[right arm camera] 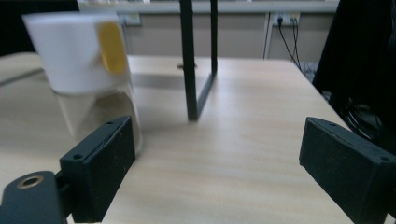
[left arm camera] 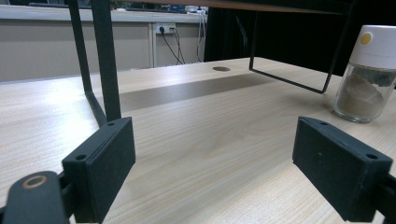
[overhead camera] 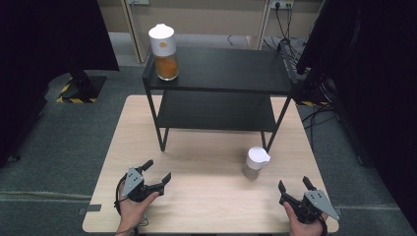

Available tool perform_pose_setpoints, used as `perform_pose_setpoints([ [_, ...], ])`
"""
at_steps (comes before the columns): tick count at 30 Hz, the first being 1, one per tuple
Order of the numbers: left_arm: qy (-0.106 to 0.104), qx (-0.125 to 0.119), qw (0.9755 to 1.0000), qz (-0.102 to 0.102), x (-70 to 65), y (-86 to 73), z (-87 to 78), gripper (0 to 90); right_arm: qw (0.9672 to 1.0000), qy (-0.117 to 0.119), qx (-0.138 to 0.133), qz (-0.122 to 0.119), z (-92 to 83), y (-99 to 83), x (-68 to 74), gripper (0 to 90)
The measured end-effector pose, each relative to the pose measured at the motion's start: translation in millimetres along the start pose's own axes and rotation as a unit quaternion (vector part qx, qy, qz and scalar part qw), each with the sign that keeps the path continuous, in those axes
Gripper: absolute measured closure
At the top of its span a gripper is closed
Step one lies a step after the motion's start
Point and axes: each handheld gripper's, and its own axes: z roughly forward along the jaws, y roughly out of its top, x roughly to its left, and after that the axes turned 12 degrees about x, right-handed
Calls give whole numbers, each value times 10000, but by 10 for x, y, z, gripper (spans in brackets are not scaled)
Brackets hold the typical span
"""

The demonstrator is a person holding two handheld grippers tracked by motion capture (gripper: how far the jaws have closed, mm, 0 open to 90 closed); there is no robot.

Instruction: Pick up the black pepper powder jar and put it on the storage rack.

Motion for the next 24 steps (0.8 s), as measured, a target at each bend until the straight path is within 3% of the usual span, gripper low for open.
perform_pose_setpoints([
  [5,-4,11,10000,-8,1,5,3,125,9995,235,-219,-28,-47,30,47,94],
  [11,-9,26,10000,-36,7,11,4,123,9974,624,-256,-261,-25,115,141,89],
  [20,6,9,10000,-56,3,4,2,121,9940,992,91,-451,231,289,203,89],
  [24,4,7,10000,-80,5,3,3,120,9928,1101,233,-399,404,343,179,89],
])
